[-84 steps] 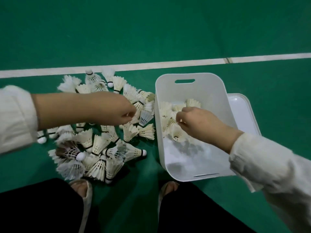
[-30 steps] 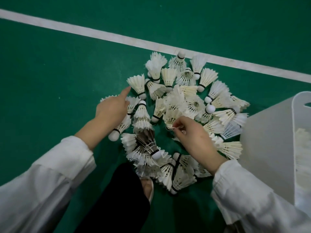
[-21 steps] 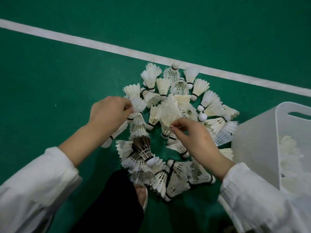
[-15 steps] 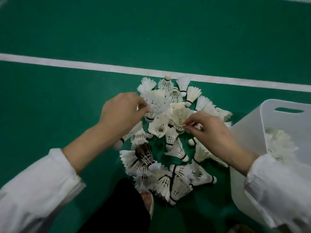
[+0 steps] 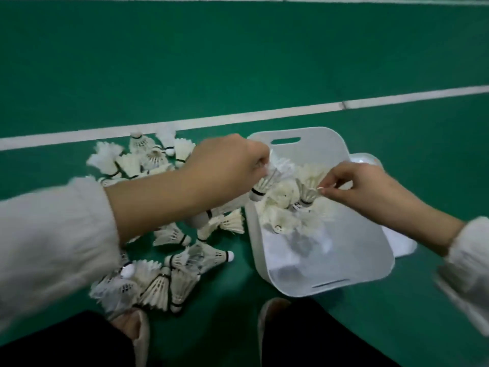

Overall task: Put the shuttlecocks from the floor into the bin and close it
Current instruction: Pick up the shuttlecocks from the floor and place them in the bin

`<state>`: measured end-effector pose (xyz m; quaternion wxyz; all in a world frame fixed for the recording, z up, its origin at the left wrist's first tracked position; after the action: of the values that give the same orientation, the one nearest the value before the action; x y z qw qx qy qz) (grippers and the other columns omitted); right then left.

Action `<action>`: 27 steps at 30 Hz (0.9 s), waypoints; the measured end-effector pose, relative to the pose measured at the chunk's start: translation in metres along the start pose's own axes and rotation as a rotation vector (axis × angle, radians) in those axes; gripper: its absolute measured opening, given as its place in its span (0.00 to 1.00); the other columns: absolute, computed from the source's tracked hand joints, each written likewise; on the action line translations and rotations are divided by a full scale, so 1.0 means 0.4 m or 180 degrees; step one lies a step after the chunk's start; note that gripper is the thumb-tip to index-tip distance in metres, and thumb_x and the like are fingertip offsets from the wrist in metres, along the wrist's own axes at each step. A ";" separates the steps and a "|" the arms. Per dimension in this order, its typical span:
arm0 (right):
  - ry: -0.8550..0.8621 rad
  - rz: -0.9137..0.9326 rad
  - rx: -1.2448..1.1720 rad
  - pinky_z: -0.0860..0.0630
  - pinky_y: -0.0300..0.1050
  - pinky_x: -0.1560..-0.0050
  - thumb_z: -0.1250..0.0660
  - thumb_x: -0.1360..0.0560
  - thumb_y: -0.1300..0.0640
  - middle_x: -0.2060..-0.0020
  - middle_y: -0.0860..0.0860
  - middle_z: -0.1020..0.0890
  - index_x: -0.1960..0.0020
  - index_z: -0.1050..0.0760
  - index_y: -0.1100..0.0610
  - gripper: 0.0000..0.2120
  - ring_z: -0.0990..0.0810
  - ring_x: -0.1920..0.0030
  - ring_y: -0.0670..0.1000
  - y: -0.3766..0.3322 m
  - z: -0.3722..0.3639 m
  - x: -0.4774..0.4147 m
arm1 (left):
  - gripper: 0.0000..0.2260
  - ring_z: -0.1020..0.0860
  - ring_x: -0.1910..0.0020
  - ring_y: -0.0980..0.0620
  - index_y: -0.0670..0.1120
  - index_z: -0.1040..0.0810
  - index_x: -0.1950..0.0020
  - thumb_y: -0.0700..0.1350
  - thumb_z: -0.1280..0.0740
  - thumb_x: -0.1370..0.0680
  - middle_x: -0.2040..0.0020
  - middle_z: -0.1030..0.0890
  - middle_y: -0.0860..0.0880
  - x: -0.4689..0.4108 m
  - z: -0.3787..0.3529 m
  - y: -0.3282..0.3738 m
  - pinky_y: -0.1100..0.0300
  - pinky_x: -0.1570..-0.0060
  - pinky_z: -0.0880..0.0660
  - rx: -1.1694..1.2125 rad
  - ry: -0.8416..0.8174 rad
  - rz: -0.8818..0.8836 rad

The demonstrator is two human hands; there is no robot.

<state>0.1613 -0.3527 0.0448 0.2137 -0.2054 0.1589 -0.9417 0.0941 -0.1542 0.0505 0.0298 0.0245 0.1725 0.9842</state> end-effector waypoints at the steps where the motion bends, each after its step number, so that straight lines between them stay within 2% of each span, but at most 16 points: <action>1: -0.0120 -0.0147 0.0061 0.28 0.42 0.58 0.31 0.27 0.54 0.60 0.47 0.20 0.59 0.21 0.53 0.03 0.22 0.55 0.49 0.043 -0.015 0.008 | 0.08 0.25 0.57 0.49 0.52 0.23 0.50 0.52 0.41 0.21 0.54 0.19 0.52 -0.004 -0.036 0.025 0.57 0.62 0.30 0.0140 -0.0017 0.0097; 3: -0.0420 -0.0379 0.0257 0.30 0.41 0.61 0.31 0.27 0.55 0.63 0.47 0.19 0.59 0.21 0.54 0.03 0.22 0.57 0.50 0.119 -0.062 0.019 | 0.09 0.23 0.57 0.50 0.52 0.22 0.52 0.52 0.40 0.22 0.55 0.18 0.53 -0.003 -0.111 0.059 0.57 0.61 0.27 0.0400 -0.0057 0.0391; 5: -0.0621 -0.0509 0.0535 0.30 0.42 0.59 0.32 0.28 0.56 0.58 0.52 0.17 0.58 0.20 0.56 0.04 0.21 0.55 0.54 0.182 -0.116 0.015 | 0.10 0.22 0.56 0.50 0.52 0.20 0.52 0.52 0.40 0.22 0.55 0.18 0.53 0.008 -0.178 0.081 0.57 0.59 0.26 0.0536 -0.0079 0.0691; 8: -0.0694 -0.0573 0.0880 0.32 0.40 0.57 0.34 0.28 0.57 0.53 0.57 0.17 0.54 0.20 0.58 0.06 0.20 0.50 0.57 0.249 -0.184 -0.010 | 0.10 0.21 0.55 0.50 0.53 0.20 0.50 0.51 0.40 0.22 0.53 0.17 0.54 0.022 -0.240 0.103 0.56 0.58 0.24 0.0675 -0.0059 0.0923; 11: -0.0633 -0.0625 0.1079 0.30 0.43 0.54 0.38 0.26 0.58 0.50 0.59 0.18 0.50 0.21 0.61 0.10 0.21 0.48 0.59 0.300 -0.241 -0.043 | 0.09 0.21 0.56 0.52 0.55 0.20 0.49 0.51 0.39 0.22 0.53 0.17 0.56 0.034 -0.266 0.120 0.56 0.59 0.24 0.0861 -0.0068 0.1067; 14: -0.0585 -0.0658 0.1064 0.34 0.42 0.49 0.42 0.23 0.63 0.44 0.59 0.22 0.45 0.25 0.63 0.11 0.24 0.43 0.57 0.344 -0.292 -0.072 | 0.08 0.21 0.56 0.54 0.56 0.19 0.50 0.52 0.38 0.23 0.54 0.17 0.58 0.041 -0.283 0.129 0.55 0.57 0.24 0.1026 -0.0118 0.1168; 17: -0.0592 -0.0449 0.1253 0.39 0.40 0.47 0.45 0.21 0.62 0.42 0.58 0.24 0.42 0.28 0.62 0.12 0.26 0.40 0.55 0.365 -0.333 -0.091 | 0.08 0.21 0.54 0.54 0.56 0.19 0.49 0.52 0.37 0.23 0.53 0.17 0.57 0.042 -0.302 0.134 0.55 0.55 0.24 0.1143 -0.0271 0.1269; 21: -0.0727 -0.0324 0.1275 0.33 0.43 0.44 0.42 0.22 0.60 0.41 0.57 0.24 0.40 0.28 0.61 0.12 0.26 0.40 0.56 0.364 -0.336 -0.093 | 0.09 0.21 0.52 0.54 0.55 0.19 0.48 0.52 0.37 0.23 0.52 0.17 0.57 0.044 -0.322 0.138 0.56 0.54 0.24 0.1149 -0.0398 0.1299; 23: -0.0728 -0.0280 0.1282 0.30 0.45 0.43 0.39 0.23 0.59 0.42 0.58 0.23 0.40 0.27 0.59 0.13 0.24 0.41 0.58 0.362 -0.312 -0.085 | 0.08 0.22 0.55 0.53 0.55 0.19 0.49 0.52 0.37 0.23 0.52 0.18 0.57 0.044 -0.326 0.137 0.56 0.55 0.25 0.1167 -0.0392 0.1307; 27: -0.0696 -0.0202 0.1520 0.27 0.48 0.45 0.38 0.25 0.58 0.46 0.58 0.23 0.42 0.26 0.59 0.12 0.23 0.45 0.60 0.338 -0.254 -0.054 | 0.07 0.30 0.71 0.60 0.55 0.20 0.50 0.52 0.37 0.23 0.53 0.18 0.58 0.039 -0.333 0.136 0.59 0.64 0.30 0.1127 -0.0385 0.1246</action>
<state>0.1785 -0.4372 -0.1023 0.2423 -0.2546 -0.0984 -0.9310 0.0681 -0.2493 -0.0556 -0.1555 0.1210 0.3319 0.9225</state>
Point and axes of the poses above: each hand's wrist, its own x-axis away from the middle knuckle, its own z-axis out of the back of the hand, y = z × x, the point moved 3 cm from there along -x, towards the middle knuckle
